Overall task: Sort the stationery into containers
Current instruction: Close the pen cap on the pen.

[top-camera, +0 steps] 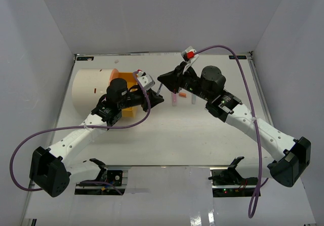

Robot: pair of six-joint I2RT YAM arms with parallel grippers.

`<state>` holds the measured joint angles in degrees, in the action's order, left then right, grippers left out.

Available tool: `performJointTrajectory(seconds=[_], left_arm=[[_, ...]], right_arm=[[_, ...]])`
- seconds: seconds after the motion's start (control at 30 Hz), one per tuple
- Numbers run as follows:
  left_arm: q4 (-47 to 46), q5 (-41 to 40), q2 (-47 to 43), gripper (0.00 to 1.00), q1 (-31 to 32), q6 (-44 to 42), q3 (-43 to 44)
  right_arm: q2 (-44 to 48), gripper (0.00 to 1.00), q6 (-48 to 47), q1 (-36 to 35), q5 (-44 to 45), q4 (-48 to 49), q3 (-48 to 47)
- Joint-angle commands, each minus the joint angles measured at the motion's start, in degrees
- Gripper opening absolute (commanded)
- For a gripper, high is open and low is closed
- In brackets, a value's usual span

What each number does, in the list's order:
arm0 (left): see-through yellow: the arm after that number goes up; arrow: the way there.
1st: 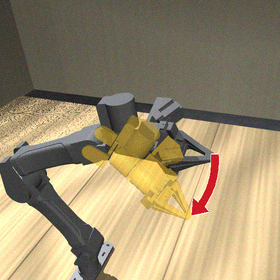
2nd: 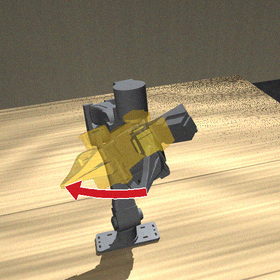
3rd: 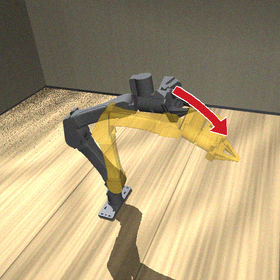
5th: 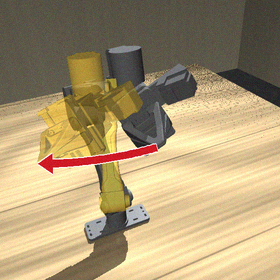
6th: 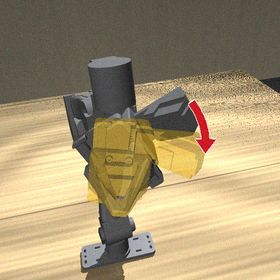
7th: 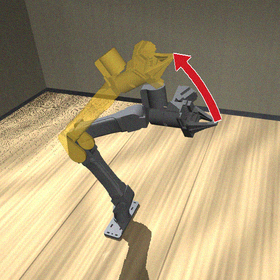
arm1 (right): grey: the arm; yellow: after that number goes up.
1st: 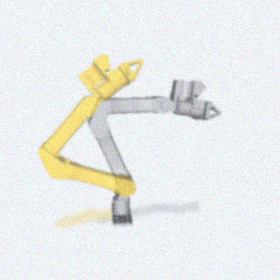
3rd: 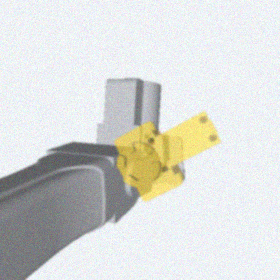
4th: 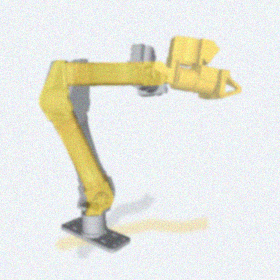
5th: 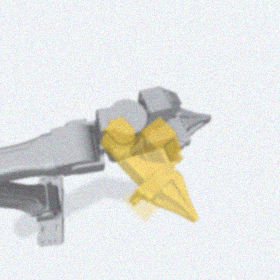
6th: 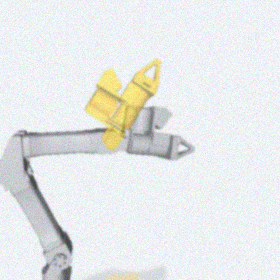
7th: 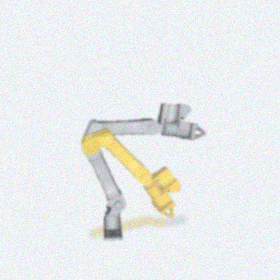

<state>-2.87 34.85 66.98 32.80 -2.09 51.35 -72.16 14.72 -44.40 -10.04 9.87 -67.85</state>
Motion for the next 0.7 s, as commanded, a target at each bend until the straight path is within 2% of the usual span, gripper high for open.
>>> performJointTrajectory(seconds=[0.0, 0.4, 0.67], left_arm=[[-1.3, 1.1, -2.3, 0.0, 0.3, 0.2, 2.3], [0.1, -1.2, -2.8, 0.0, 0.3, -0.7, 8.4], [-0.6, -2.2, -1.1, 0.0, 0.3, 0.1, 12.6]], right_arm=[[-1.6, 0.08, -1.4, -0.4, 2.2, -4.1, -1.8], [-3.5, 0.08, -1.9, -1.3, 3.8, -13.0, -0.6], [-4.0, 0.08, -2.1, -1.5, 2.3, -15.3, 0.4]])
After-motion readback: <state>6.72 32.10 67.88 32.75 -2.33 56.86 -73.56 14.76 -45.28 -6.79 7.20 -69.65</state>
